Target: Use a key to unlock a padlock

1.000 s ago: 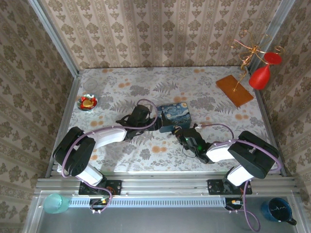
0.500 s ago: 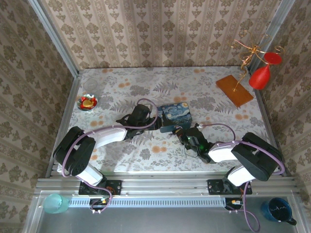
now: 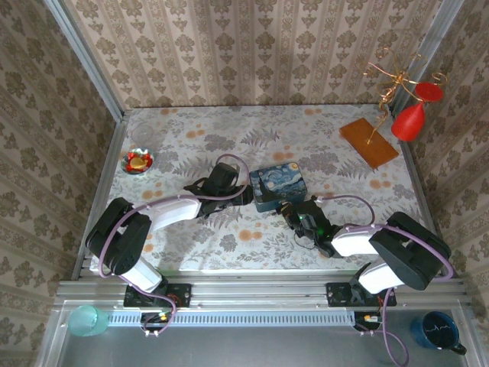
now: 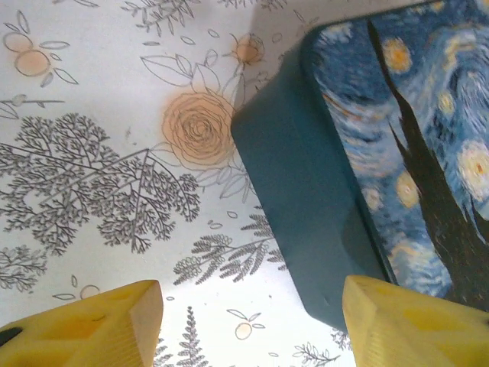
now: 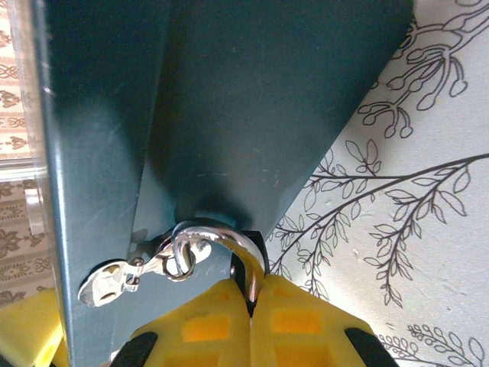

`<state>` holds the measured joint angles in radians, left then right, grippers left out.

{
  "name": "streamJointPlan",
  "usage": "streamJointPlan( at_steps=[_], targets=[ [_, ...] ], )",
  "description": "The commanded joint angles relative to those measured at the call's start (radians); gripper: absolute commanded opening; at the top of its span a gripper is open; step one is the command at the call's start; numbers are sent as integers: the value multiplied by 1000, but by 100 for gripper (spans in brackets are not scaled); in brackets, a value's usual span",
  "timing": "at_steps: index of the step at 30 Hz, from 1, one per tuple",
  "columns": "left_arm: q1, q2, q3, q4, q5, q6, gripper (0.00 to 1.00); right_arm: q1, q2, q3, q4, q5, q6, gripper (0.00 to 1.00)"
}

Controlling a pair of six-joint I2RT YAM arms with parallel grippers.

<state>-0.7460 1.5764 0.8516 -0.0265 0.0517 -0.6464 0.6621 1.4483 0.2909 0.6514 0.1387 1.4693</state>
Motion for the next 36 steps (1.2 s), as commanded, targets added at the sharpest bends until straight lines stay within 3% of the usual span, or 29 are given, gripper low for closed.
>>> streamJointPlan(
  at_steps=[1,7,13,22,30,36],
  targets=[
    [-26,4,53,-32,25,42,64,-18,20,23,4,-38,-9,0],
    [-51,-20,64,-26,3,44,66,-33,-15,7,-13,-30,-35,0],
    [-52,69,107,-40,5,39,66,-45,-33,-10,29,-52,-52,0],
    [-37,97,91,-92,-82,18,66,-80,-93,-36,71,-80,-86,0],
    [-33,111,96,-86,-74,14,66,-87,-135,-56,10,-65,-90,0],
    [-33,108,97,-85,-68,20,66,-87,-186,-48,-167,-54,-113,0]
  ],
)
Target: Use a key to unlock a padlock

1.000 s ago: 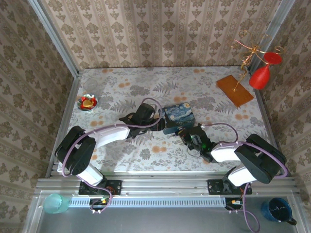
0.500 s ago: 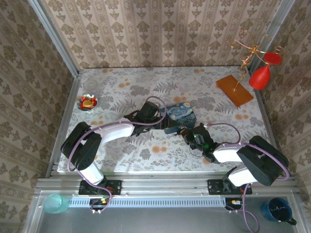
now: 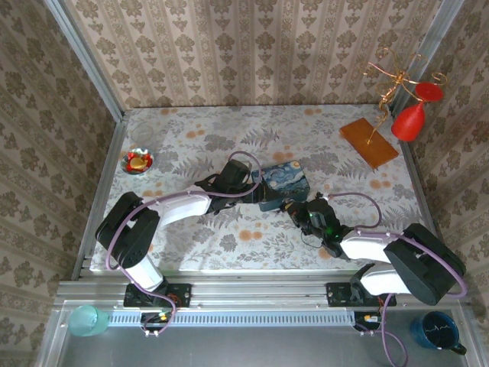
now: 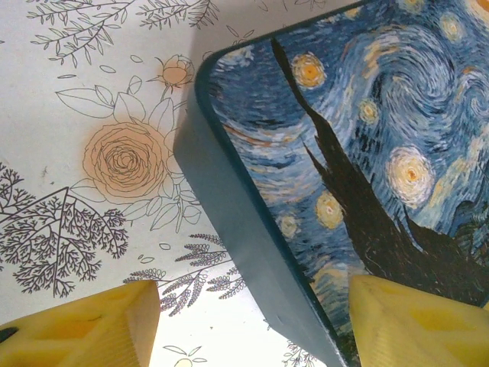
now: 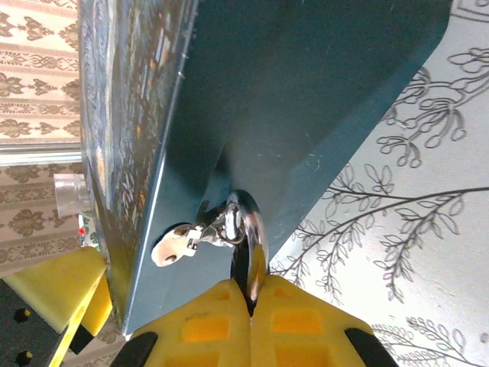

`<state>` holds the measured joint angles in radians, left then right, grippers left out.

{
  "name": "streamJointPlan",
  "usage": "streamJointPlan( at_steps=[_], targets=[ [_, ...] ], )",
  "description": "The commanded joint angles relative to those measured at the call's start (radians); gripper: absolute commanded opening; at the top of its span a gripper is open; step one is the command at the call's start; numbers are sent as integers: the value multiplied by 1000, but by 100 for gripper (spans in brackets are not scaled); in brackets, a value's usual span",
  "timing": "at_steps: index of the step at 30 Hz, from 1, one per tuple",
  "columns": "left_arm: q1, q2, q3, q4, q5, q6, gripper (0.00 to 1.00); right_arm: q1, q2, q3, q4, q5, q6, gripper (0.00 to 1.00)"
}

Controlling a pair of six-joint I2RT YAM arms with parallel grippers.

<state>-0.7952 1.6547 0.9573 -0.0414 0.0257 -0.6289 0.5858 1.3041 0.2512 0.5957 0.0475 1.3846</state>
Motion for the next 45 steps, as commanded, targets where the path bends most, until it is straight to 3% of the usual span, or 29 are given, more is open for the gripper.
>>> streamJointPlan(
  at_steps=[1,5,8,16,25,33,39,45],
  targets=[
    [17,29,-8,-71,-42,3,66,-11,-60,-9,-133,41,-41,0],
    [24,30,-7,-71,-39,6,66,-11,-159,2,-262,70,-98,0],
    [24,33,-5,-60,-31,5,66,-22,-178,-11,-244,53,-94,0],
    [-16,-11,20,-71,-55,14,66,-55,-35,-8,-241,-7,-35,0],
    [-83,-20,122,-169,-177,137,70,-52,73,92,-257,-93,-119,0],
    [-56,7,145,-178,-159,145,73,6,204,193,-180,-173,-163,0],
    [-5,-107,12,-93,-146,118,73,32,229,196,-132,-182,-172,0],
    [66,-312,-212,14,-138,130,74,74,97,215,-374,-111,-303,0]
  ],
)
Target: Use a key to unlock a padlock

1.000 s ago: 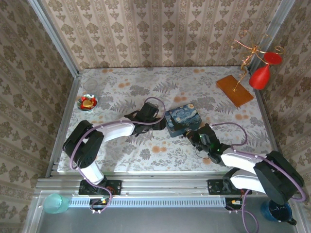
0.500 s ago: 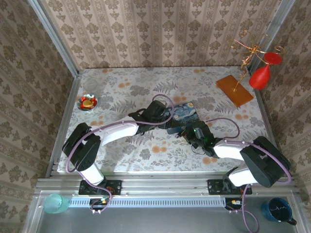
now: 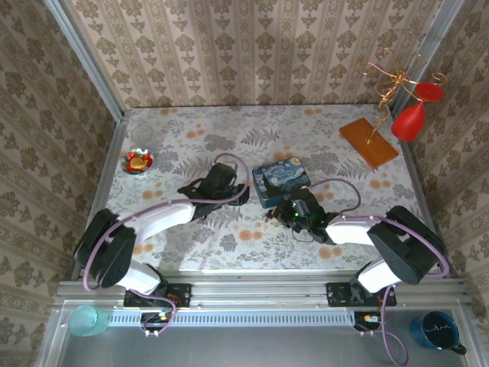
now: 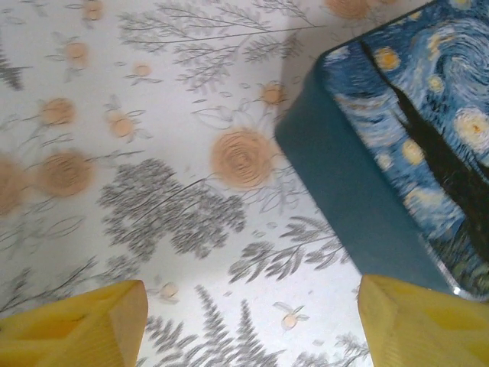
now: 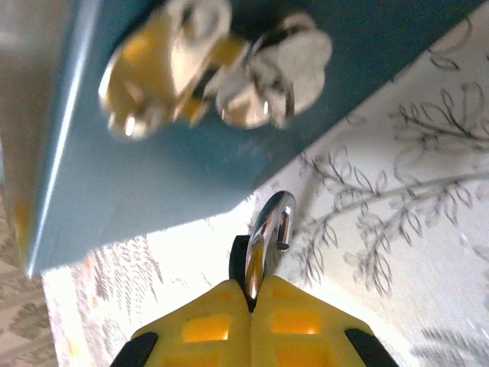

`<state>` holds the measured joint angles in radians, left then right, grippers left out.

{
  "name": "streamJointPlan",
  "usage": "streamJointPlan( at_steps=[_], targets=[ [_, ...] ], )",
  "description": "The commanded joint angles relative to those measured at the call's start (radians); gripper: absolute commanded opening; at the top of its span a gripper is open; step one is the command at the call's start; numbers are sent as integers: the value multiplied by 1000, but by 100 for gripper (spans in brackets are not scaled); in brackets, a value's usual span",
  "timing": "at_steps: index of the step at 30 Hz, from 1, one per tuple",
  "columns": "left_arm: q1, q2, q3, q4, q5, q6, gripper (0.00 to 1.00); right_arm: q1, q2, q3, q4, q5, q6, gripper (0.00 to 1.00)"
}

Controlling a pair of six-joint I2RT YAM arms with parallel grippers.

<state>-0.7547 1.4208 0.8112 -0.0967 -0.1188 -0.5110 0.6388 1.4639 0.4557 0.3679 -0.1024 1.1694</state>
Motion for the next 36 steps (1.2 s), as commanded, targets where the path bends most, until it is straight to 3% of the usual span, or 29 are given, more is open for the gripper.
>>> streamJointPlan(
  at_steps=[1,7,17,29,36],
  targets=[
    [43,-125,-103,79,10,17,74,26,-96,13,-181,41,-106,0],
    [130,-391,-287,52,11,68,75,69,-159,40,-315,21,-165,0],
    [236,-800,-456,-77,27,146,81,216,-154,147,-504,12,-199,0],
    [268,-868,-513,-29,79,158,84,242,-83,153,-574,44,-172,1],
    [268,-885,-530,-17,82,157,85,241,-80,182,-656,112,-203,25]
  ],
)
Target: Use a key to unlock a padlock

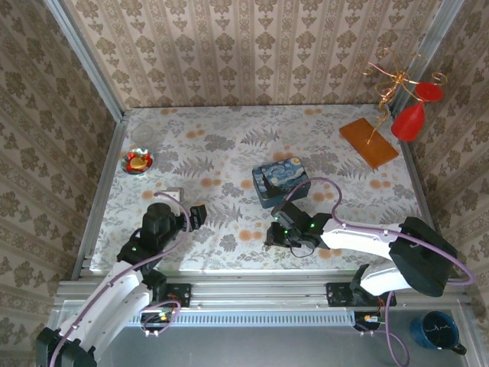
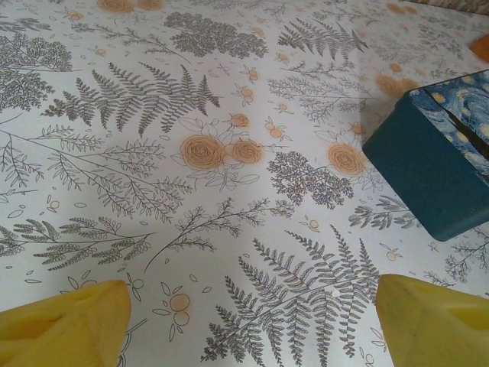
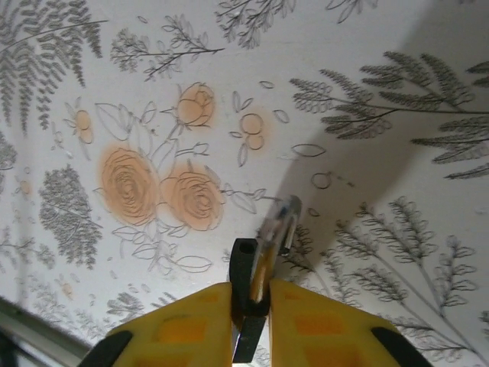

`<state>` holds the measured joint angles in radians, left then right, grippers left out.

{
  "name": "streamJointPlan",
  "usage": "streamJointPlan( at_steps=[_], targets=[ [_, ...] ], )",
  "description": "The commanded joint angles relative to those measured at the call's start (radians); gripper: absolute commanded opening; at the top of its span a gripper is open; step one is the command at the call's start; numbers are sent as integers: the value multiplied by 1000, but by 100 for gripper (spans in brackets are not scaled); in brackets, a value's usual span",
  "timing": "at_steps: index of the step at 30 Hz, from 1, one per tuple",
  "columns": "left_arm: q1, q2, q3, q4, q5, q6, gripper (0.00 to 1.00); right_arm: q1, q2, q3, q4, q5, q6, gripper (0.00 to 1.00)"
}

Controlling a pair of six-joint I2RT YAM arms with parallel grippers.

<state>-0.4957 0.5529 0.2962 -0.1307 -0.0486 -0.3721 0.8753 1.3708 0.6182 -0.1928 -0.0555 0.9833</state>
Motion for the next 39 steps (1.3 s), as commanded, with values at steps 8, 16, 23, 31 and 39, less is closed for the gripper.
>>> streamJointPlan(
  at_steps=[8,16,23,31,39],
  targets=[
    [11,-13,-19,26,3,19,88,0,-79,32,-203,164,-51,54],
    [14,63,42,24,-102,8,100,-53,-272,51,-335,292,-125,65],
    [16,209,84,201,-349,93,100,-151,-471,42,-299,497,-274,82],
    [32,485,98,591,-551,385,100,-222,-586,-51,-15,847,-736,98],
    [195,717,55,905,-392,541,100,-454,-549,-247,338,819,-963,100]
  ],
)
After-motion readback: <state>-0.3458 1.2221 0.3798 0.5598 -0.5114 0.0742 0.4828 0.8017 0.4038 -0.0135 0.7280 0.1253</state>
